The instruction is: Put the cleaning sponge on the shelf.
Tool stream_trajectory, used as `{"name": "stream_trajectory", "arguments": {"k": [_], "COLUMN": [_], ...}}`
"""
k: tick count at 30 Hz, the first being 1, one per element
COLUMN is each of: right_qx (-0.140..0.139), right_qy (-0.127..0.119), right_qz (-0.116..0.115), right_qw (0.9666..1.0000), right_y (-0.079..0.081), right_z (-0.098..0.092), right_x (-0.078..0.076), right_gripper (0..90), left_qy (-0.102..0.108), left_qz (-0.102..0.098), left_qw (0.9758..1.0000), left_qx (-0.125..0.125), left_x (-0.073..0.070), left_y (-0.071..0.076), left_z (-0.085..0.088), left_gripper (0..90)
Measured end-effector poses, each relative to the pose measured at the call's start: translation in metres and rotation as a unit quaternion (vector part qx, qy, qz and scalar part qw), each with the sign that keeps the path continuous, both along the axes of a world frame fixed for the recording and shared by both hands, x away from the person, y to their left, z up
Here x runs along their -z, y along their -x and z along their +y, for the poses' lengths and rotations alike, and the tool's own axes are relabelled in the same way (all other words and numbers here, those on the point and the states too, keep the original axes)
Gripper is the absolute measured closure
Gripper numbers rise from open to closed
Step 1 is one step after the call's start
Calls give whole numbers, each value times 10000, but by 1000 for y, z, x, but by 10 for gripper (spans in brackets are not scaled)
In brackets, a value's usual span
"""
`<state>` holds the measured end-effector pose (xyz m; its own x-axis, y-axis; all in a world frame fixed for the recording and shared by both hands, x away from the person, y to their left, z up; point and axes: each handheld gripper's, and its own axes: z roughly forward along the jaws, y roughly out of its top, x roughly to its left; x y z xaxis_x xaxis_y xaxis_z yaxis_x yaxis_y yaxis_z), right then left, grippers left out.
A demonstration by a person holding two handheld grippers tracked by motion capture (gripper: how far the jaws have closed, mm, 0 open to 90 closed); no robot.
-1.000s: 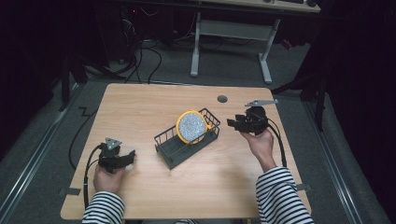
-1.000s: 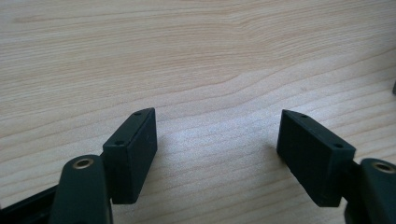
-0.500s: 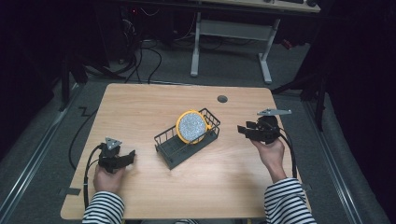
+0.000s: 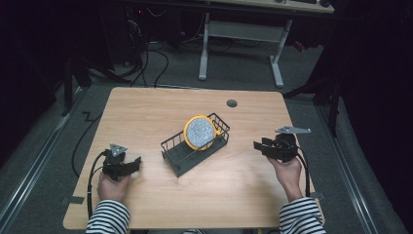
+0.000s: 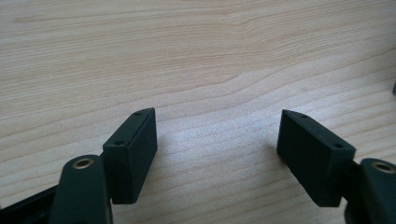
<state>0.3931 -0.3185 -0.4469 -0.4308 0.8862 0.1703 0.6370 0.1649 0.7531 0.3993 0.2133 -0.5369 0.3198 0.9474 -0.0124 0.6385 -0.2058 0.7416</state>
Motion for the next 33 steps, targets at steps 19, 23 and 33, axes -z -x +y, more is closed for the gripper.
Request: {"name": "stream_trajectory", "arguments": {"k": [19, 23, 33], "right_qx": [483, 612, 661], "right_qy": [290, 383, 973], "right_qz": [-7, -18, -111], "right_qw": [9984, 9974, 9930], "right_y": [34, 40, 45], "right_z": [-15, -16, -8], "right_x": [58, 68, 83], "right_gripper": [427, 417, 396], "left_qy": [1, -1, -5], "left_qz": [0, 1, -1], "left_qw": [10000, 10000, 10000], "left_qx": [-2, -1, -10], "left_x": [0, 0, 0], "left_y": [0, 0, 0], "left_z": [0, 0, 0], "left_gripper": [293, 293, 292]}}
